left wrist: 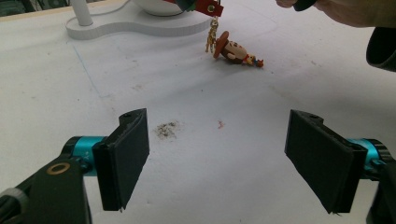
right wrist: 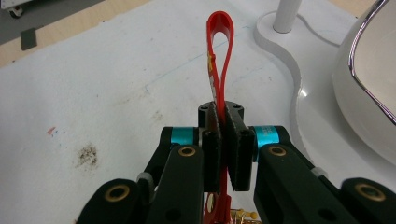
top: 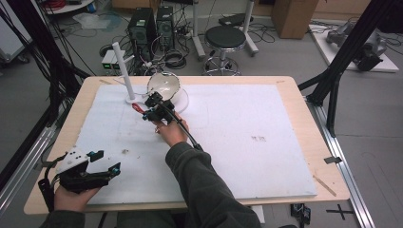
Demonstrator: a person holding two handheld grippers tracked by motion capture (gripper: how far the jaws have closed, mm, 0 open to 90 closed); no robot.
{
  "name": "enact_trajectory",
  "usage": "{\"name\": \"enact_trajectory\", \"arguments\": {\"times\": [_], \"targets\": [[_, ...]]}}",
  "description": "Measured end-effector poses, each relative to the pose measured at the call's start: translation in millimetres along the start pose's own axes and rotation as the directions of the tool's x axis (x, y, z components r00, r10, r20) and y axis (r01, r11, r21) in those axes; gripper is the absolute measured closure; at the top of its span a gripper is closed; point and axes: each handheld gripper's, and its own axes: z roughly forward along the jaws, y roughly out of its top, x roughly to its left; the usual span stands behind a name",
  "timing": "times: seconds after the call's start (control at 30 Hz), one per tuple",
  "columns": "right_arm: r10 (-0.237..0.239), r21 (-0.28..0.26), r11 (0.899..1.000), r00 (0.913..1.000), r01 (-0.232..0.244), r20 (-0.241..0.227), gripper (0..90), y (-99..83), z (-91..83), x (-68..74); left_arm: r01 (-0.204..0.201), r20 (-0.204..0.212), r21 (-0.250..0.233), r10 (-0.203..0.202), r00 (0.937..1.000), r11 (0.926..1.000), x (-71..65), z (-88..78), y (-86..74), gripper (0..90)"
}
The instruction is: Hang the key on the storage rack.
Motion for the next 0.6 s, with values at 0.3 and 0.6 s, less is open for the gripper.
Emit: {"name": "enact_trajectory", "arguments": {"times": [0.3,0.6], "targets": [[-0.011,-0.051,0.999,0.9999,0.011,-0.003,86.0,-0.1,-3.2,1.4,0.001,-0.001,0.000,-0.001,1.0000,1.0000,-0.1,0.1,0.0,22.4],[-0.023,-0.080,0.997,0.9997,0.023,0.008,86.0,1.0,-5.0,2.9,0.004,-0.004,0.000,-0.004,1.0000,1.0000,0.7,0.2,-0.2,22.4]]}}
